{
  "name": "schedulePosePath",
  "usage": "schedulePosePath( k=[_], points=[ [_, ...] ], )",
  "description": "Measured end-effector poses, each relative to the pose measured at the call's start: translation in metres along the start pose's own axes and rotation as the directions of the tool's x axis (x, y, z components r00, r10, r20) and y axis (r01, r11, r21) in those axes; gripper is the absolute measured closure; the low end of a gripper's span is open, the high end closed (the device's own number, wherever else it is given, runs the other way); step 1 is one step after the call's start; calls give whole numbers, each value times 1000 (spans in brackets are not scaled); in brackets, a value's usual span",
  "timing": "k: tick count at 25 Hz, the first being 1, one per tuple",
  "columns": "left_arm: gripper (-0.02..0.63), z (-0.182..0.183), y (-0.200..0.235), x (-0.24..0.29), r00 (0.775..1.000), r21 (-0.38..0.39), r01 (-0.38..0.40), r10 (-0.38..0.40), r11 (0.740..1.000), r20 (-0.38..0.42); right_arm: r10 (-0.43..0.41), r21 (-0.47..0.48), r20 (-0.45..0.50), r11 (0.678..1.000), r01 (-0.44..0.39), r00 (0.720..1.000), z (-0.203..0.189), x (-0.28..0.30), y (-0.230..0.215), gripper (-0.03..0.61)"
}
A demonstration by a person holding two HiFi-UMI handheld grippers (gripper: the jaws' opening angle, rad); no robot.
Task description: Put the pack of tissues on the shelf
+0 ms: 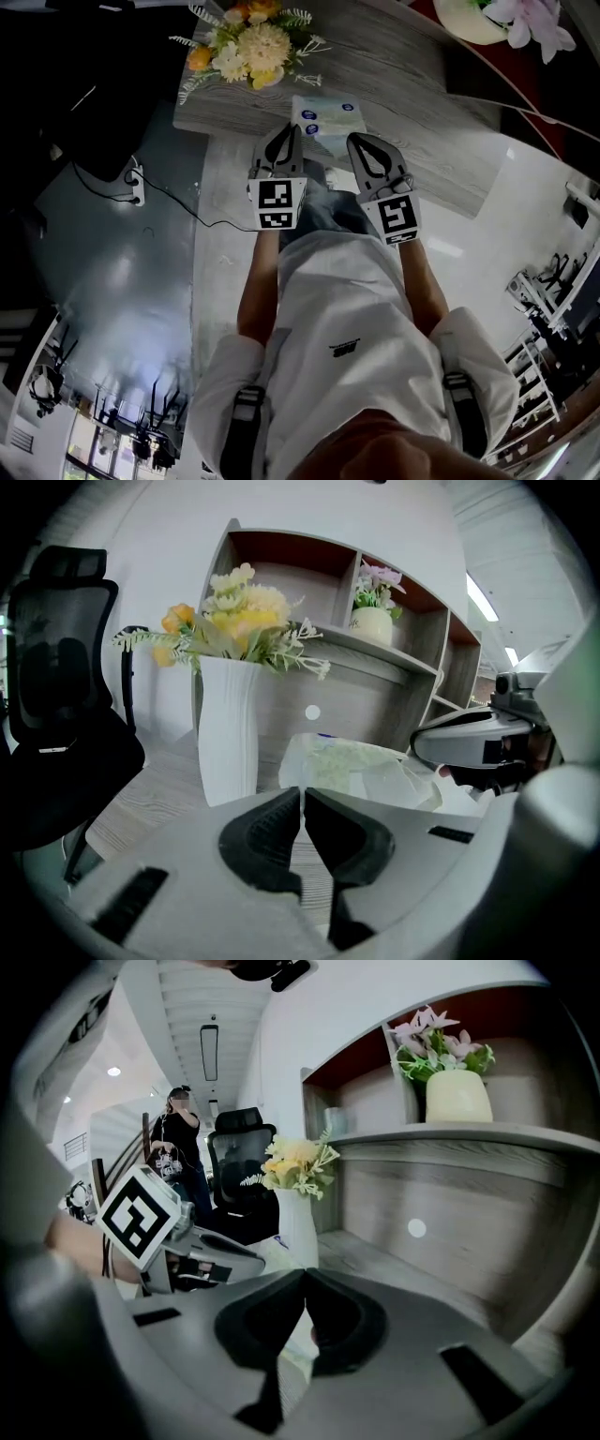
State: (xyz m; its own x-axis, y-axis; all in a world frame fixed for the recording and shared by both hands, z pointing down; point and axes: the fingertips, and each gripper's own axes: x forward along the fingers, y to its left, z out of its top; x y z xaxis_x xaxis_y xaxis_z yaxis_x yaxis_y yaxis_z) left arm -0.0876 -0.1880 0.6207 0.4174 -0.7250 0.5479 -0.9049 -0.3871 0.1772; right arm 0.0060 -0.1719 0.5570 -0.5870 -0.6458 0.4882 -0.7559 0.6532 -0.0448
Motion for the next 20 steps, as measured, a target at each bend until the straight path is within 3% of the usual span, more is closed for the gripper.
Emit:
schedulePosePath(
  k=[20],
  points=[
    [577,84,-1,-64,994,55,-28,22,998,110,-10,-129,129,991,27,992,96,-40,5,552]
  ],
)
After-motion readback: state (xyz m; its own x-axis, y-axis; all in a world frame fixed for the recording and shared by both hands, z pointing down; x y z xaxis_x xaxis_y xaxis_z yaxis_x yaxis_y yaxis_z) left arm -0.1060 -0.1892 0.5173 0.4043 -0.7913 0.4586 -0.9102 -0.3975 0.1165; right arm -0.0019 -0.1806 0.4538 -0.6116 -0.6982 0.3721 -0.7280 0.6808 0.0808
